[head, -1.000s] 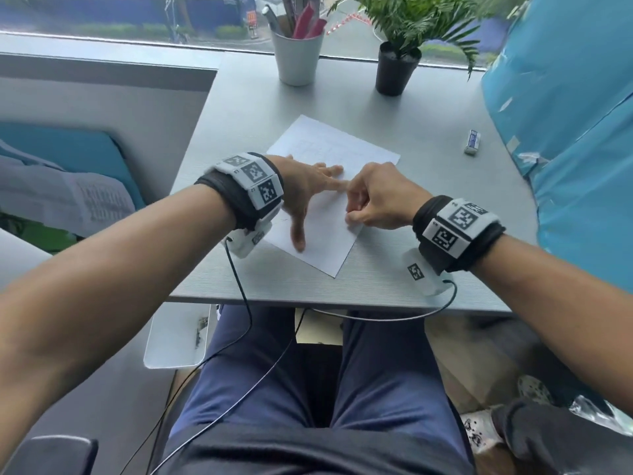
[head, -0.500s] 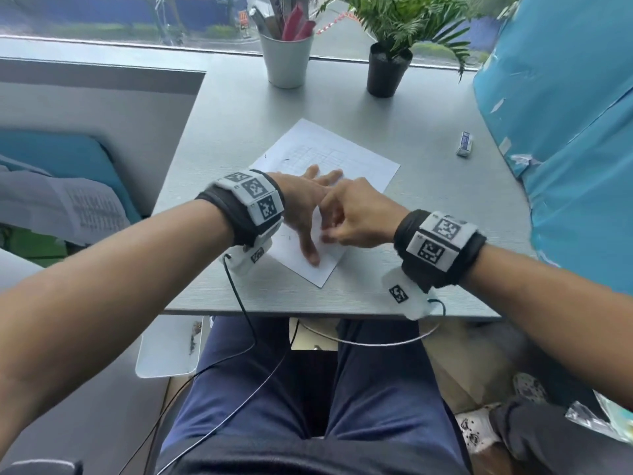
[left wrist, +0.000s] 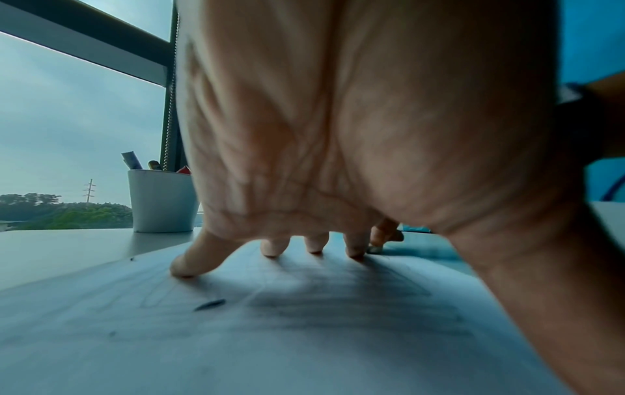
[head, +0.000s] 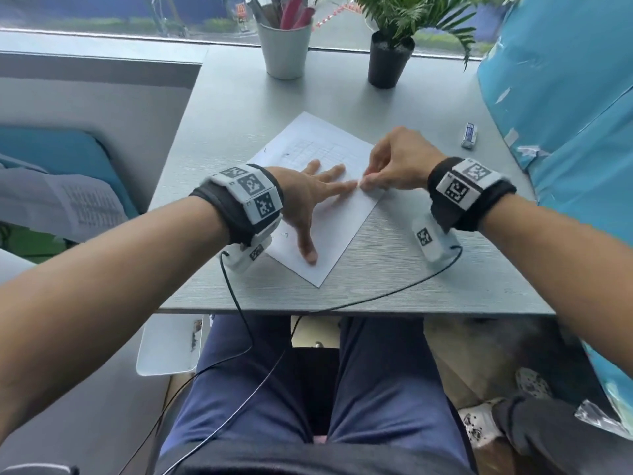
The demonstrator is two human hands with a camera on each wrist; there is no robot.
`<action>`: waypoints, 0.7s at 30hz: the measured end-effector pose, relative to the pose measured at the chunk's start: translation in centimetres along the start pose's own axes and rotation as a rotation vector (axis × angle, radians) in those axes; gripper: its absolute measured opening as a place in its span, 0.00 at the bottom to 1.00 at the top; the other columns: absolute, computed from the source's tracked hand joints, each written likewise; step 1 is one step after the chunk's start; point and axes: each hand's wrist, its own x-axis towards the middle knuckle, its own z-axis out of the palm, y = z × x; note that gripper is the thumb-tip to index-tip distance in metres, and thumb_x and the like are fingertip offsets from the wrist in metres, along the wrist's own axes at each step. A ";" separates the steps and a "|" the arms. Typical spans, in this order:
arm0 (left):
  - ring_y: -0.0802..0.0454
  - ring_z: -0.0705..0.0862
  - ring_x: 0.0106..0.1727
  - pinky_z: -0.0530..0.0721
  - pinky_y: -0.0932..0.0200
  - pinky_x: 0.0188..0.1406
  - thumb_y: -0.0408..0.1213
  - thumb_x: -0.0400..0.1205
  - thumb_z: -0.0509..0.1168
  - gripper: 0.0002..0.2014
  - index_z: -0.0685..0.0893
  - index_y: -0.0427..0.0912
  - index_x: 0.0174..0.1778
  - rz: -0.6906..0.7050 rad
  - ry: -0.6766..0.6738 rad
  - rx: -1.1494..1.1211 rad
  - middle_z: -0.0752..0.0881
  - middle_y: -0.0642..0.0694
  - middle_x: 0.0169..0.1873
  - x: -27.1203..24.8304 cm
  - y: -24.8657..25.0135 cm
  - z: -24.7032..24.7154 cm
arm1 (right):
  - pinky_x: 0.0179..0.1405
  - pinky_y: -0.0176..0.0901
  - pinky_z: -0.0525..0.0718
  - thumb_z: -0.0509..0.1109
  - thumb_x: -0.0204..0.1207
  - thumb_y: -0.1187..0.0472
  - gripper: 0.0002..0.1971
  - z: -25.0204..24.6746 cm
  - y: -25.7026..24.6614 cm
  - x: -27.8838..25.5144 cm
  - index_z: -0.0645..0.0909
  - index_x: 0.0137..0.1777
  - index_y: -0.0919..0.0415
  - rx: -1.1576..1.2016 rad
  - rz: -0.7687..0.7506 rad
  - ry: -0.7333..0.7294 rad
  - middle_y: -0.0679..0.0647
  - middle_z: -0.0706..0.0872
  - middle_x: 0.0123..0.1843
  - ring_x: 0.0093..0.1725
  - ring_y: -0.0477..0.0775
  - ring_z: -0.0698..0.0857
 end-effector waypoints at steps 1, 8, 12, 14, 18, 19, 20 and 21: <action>0.47 0.26 0.84 0.43 0.20 0.77 0.62 0.52 0.85 0.77 0.32 0.66 0.84 0.000 0.000 0.001 0.27 0.62 0.83 0.0 0.0 0.0 | 0.29 0.32 0.76 0.81 0.65 0.58 0.04 0.2 0.0 0.0 0.89 0.34 0.53 -0.009 -0.005 0.006 0.47 0.87 0.30 0.30 0.45 0.83; 0.46 0.23 0.83 0.44 0.20 0.77 0.60 0.49 0.87 0.79 0.32 0.68 0.84 -0.014 -0.050 0.011 0.23 0.62 0.82 0.4 0.4 -0.4 | 0.30 0.31 0.76 0.81 0.65 0.59 0.02 1.8 -1.4 -1.8 0.91 0.35 0.56 0.028 -0.132 -0.122 0.39 0.87 0.28 0.28 0.37 0.81; 0.45 0.23 0.83 0.45 0.17 0.77 0.60 0.48 0.86 0.80 0.29 0.67 0.83 -0.024 -0.057 0.021 0.24 0.61 0.82 0.2 0.7 -0.5 | 0.24 0.23 0.72 0.82 0.66 0.59 0.03 0.4 -0.1 -0.1 0.91 0.37 0.57 -0.001 -0.038 -0.033 0.45 0.87 0.29 0.27 0.37 0.80; 0.44 0.23 0.83 0.44 0.20 0.77 0.59 0.52 0.86 0.77 0.34 0.66 0.85 -0.019 -0.060 0.032 0.23 0.60 0.82 0.1 0.8 -0.5 | 0.28 0.23 0.73 0.81 0.66 0.61 0.02 2.2 -2.4 -2.0 0.92 0.37 0.59 -0.003 -0.133 -0.137 0.36 0.83 0.27 0.30 0.36 0.79; 0.44 0.23 0.83 0.44 0.21 0.77 0.59 0.50 0.87 0.78 0.35 0.67 0.85 -0.008 -0.056 0.036 0.23 0.60 0.82 0.1 0.7 -0.5 | 0.30 0.29 0.76 0.82 0.65 0.60 0.02 2.3 -2.2 -2.4 0.91 0.34 0.56 0.005 -0.162 -0.190 0.42 0.86 0.28 0.28 0.38 0.81; 0.44 0.23 0.83 0.44 0.19 0.77 0.60 0.48 0.86 0.80 0.32 0.68 0.84 -0.012 -0.056 0.026 0.24 0.61 0.82 0.2 0.7 -0.5 | 0.29 0.30 0.75 0.82 0.64 0.58 0.03 1.2 -1.3 -1.2 0.91 0.34 0.55 0.012 -0.091 -0.131 0.44 0.87 0.27 0.26 0.37 0.80; 0.45 0.24 0.83 0.44 0.18 0.77 0.61 0.45 0.85 0.81 0.29 0.68 0.83 -0.016 -0.053 0.019 0.24 0.61 0.82 0.2 0.7 -0.5 | 0.29 0.31 0.75 0.83 0.64 0.58 0.03 0.3 -0.3 -0.2 0.91 0.34 0.54 0.023 -0.027 -0.076 0.46 0.87 0.27 0.25 0.38 0.80; 0.45 0.24 0.83 0.45 0.17 0.77 0.62 0.44 0.84 0.82 0.28 0.69 0.82 -0.018 -0.054 0.015 0.24 0.62 0.82 0.2 0.6 -0.5 | 0.30 0.32 0.75 0.82 0.63 0.58 0.03 -0.3 0.3 0.4 0.90 0.34 0.55 0.025 0.012 -0.034 0.47 0.87 0.27 0.26 0.40 0.81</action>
